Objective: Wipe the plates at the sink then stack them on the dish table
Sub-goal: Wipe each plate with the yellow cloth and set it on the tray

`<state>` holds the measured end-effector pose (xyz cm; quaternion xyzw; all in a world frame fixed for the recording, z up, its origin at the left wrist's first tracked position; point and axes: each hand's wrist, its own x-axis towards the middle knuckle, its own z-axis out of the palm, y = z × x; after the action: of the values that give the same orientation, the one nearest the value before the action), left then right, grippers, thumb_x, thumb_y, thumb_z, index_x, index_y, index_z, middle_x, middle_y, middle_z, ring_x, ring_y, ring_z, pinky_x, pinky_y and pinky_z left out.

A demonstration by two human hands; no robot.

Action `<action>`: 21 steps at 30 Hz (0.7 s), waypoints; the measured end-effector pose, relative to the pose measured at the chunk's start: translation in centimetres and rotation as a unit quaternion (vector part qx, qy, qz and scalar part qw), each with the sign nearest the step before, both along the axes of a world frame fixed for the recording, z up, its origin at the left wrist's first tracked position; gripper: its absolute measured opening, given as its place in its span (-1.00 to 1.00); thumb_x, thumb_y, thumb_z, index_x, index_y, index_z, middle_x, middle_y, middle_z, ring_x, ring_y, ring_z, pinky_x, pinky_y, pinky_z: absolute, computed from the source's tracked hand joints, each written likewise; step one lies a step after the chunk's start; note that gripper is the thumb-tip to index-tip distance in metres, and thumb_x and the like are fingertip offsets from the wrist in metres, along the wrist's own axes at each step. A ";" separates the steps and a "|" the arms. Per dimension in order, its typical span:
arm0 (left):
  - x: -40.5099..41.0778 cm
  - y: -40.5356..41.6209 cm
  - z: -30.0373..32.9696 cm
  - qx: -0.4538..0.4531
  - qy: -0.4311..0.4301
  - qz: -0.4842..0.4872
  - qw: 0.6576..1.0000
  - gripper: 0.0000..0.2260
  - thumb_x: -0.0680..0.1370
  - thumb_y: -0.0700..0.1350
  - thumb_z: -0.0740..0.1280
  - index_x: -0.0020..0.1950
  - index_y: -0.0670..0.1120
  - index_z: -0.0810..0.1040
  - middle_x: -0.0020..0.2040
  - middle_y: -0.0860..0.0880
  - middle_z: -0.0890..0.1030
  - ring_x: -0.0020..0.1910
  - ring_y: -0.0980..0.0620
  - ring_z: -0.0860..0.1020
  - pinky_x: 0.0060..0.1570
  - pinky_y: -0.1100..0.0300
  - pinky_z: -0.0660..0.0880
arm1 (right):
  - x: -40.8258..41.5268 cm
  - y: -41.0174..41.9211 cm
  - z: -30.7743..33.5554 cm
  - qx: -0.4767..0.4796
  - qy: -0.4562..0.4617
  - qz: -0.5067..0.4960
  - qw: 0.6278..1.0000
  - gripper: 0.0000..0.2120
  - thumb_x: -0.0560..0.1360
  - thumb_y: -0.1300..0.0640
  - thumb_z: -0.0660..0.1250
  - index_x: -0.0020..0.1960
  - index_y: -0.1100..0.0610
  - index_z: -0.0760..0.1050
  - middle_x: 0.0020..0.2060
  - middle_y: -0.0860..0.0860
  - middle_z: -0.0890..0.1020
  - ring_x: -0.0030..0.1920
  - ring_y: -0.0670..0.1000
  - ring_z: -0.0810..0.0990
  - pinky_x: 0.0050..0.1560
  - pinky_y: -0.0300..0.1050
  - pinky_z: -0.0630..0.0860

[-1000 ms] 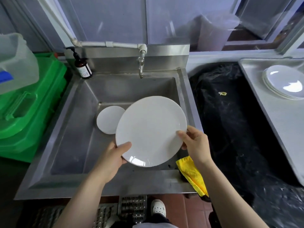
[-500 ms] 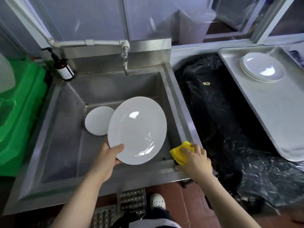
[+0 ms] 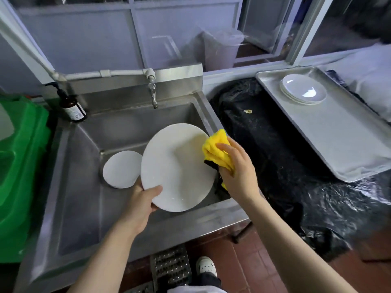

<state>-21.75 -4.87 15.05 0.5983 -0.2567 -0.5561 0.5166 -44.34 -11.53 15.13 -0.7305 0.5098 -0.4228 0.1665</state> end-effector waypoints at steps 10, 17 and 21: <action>2.6 1.4 2.3 -0.097 0.024 0.077 0.992 -0.66 0.56 -0.32 0.25 0.00 0.13 0.61 -0.13 0.15 0.70 -0.17 0.14 0.66 -0.38 0.24 0.56 | 3.8 -1.5 4.3 -0.120 0.247 0.046 0.960 -0.60 0.47 0.18 0.12 0.16 0.00 0.63 0.39 0.02 0.44 0.19 0.32 0.49 -0.02 0.23 0.49; 3.2 0.5 4.1 -0.175 0.106 0.148 0.968 -0.64 0.57 -0.32 0.17 0.27 0.00 0.52 0.04 0.00 0.69 -0.03 0.00 0.67 -0.23 0.06 0.63 | 10.1 3.4 4.5 -0.128 0.196 0.137 0.963 -0.59 0.45 0.20 0.14 0.17 -0.08 0.61 0.39 -0.07 0.43 0.09 0.24 0.52 -0.06 0.11 0.51; 3.7 0.3 4.9 -0.199 0.123 0.178 0.956 -0.71 0.57 -0.18 0.21 0.28 -0.09 0.53 0.05 -0.06 0.68 0.01 -0.06 0.64 -0.15 0.12 0.62 | 12.1 5.2 5.8 -0.138 0.191 0.191 0.953 -0.58 0.46 0.14 0.10 0.16 -0.11 0.61 0.38 -0.09 0.45 0.07 0.24 0.53 -0.08 0.07 0.50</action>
<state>-18.03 -4.59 19.96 0.4457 -0.1862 -0.4624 0.7435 -32.22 -6.32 20.89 -0.8972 0.3200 -0.3017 0.0413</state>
